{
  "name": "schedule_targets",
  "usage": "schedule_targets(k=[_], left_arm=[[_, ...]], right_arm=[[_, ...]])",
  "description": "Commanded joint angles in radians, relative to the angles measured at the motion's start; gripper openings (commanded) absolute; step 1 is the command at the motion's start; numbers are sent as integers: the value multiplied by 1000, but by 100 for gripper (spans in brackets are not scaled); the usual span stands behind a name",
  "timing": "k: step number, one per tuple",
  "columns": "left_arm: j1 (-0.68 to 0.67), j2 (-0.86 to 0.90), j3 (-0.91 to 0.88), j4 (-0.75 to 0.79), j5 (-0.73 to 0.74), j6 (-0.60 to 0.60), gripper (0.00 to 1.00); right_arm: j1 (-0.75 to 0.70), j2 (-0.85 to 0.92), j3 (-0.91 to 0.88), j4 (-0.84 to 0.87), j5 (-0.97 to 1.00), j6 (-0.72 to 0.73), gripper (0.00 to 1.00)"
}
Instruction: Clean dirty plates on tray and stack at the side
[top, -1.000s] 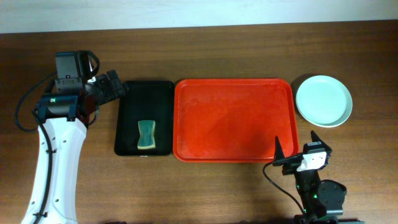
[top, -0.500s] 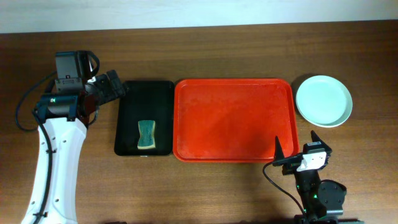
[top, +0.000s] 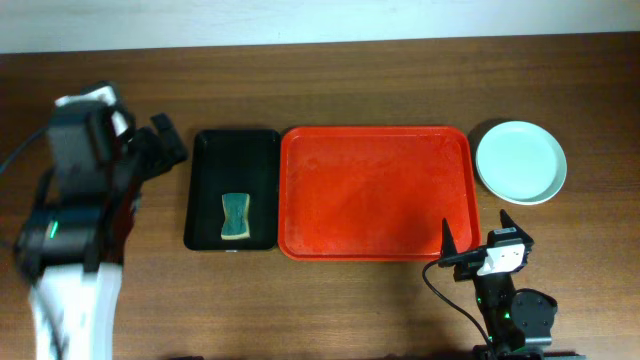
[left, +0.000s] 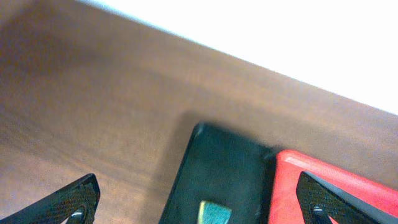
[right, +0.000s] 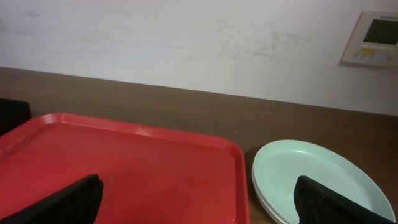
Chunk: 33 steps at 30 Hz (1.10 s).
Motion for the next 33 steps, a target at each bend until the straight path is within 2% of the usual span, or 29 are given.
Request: schedule_targets(k=[1,5,9,17,22,29,33], left_arm=[[4,-182,5,-1,-8,-10,99],[4,-372,5,-10,-61,-9,99],[4,-559,5,-86,-63,-9,99],[4,-813,-22,-287,-63,-10,99],[4,-948,-130,-380,-56,-10,99],[5,-1103,-384,-328,-5,-10,99],[5,-1143,-545,-89,28,-11,99]], right_arm=[[-6,-8,-5,-5,-16,-7,98],[-6,-8,-5,-4,-16,-7,98],[-6,-8,-5,-5,-16,-7,98],[-6,-8,-5,-5,-17,-7,98],[-6,-8,-5,-5,-16,-7,98],[-6,-8,-5,-5,-16,-7,98],[-6,-8,-5,-5,-16,-7,98]])
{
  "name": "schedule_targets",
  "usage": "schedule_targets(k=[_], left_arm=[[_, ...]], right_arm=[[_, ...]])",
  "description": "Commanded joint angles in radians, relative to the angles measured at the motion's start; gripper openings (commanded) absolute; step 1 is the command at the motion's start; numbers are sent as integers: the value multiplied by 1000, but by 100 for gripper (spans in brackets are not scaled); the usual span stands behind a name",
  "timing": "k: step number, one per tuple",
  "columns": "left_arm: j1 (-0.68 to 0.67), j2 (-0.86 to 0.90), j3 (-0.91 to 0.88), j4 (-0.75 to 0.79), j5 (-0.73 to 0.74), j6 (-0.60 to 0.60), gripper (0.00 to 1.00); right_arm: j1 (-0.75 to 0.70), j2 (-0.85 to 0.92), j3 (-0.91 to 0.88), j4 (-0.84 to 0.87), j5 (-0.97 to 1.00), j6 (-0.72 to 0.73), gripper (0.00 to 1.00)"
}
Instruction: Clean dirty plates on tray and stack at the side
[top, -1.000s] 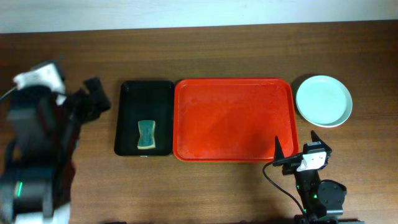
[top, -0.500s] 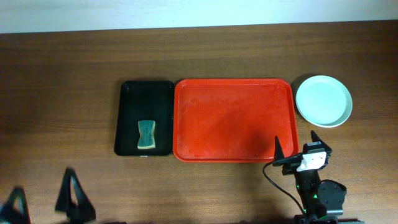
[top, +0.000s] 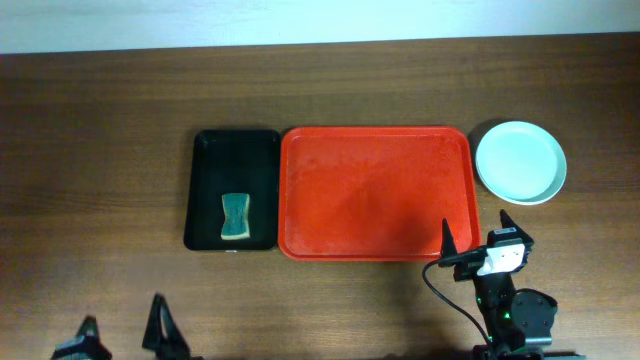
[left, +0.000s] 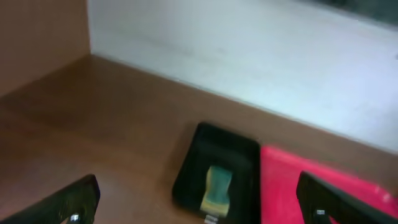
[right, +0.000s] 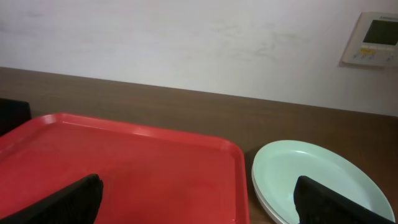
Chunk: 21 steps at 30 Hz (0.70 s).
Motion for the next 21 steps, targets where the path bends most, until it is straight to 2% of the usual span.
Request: schedule_targets(k=[1,7,10,12,16,21], left_arm=[[5,-30,-142,222,44,-8,99],[4,-30,-367,825,49,-8,99],[4,-30,-521,1183,64,-8,99],[4,-30,-621,1365,69,-8,99],[4,-30,-792,1575,70,-47,99],[4,-30,-913,1589,71,-139,99]], right_arm=[[-6,-8,-5,-5,-16,-7,98],[-6,-8,-5,-5,-16,-7,98],[-6,-8,-5,-5,-16,-7,98],[-6,-8,-5,-5,-16,-7,98],[-6,-8,-5,-5,-16,-7,98],[-6,-8,-5,-5,-16,-7,98]])
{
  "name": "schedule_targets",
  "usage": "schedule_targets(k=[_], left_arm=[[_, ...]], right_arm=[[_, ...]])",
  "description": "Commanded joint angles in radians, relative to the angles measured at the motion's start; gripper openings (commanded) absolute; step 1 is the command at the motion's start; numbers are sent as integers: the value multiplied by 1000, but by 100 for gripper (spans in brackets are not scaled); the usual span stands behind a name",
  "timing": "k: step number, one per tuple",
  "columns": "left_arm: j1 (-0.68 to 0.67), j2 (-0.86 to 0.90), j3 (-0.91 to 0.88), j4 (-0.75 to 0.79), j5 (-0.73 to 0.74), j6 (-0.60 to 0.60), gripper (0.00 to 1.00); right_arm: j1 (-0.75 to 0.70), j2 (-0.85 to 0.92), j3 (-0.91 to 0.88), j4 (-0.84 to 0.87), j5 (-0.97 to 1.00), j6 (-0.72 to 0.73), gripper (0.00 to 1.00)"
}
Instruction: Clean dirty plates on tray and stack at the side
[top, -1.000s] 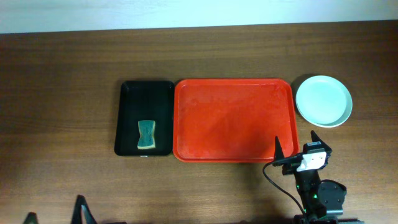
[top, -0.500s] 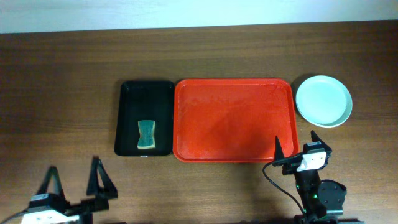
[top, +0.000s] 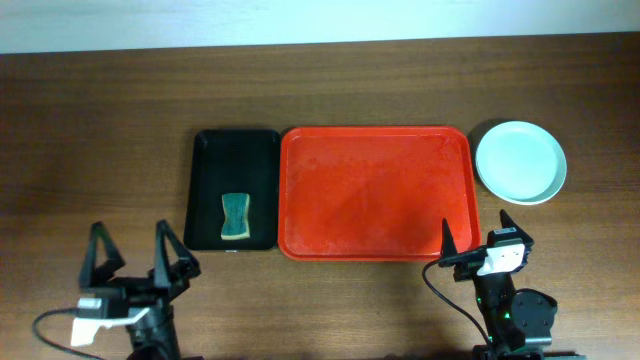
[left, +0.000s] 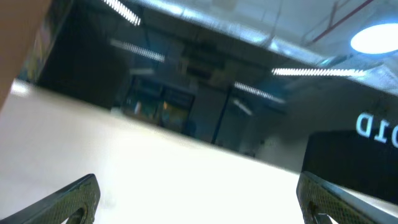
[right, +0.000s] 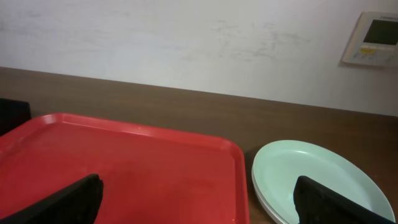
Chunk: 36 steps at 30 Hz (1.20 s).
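Note:
The red tray (top: 375, 192) lies bare in the middle of the table, also seen in the right wrist view (right: 124, 162). Pale green plates (top: 521, 162) sit stacked on the table just right of it (right: 317, 177). My right gripper (top: 476, 228) rests open near the tray's front right corner, holding nothing (right: 198, 202). At the front left my left gripper (top: 131, 240) stands open and empty; its camera (left: 198, 202) shows only a wall and ceiling lights.
A black tray (top: 232, 150) with a green and yellow sponge (top: 235, 217) lies against the red tray's left side. A wall runs along the table's far edge, with a control panel (right: 378, 38) on it.
My left gripper, then just showing at the bottom left edge of the overhead view, now sits further in. Its camera faces the ceiling instead of the table. The right arm is unchanged.
My left arm was first raised left of the black tray, gripper open over the table. Then it was low at the table's front left edge, looking at both trays. Now it rests there tilted upward. The right arm, plates and trays have stayed put.

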Motion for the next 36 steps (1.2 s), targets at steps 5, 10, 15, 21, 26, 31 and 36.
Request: schedule_targets(k=[5,10,15,21,26,31,36], left_arm=[[-21,-6,-74,-145,3,-79,99],[-37,-6,-73,-348,4,-80,99],[-37,-6,-74,-568,3,-79,99],[-37,-6,-74,-594,7,45,99],[-37,-6,-74,-594,8,110,99],[-37,-6,-74,-594,8,109,99],[-37,-6,-74,-594,8,109,99]], right_arm=[[-6,-7,-5,-5,-16,-7,98],[-6,-7,-5,-5,-16,-7,98],[-6,-7,-5,-5,-16,-7,99],[-6,-7,-5,-5,-16,-7,99],[-6,-7,-5,-5,-16,-7,98],[-6,-7,-5,-5,-16,-7,98],[-6,-7,-5,-5,-16,-7,98]])
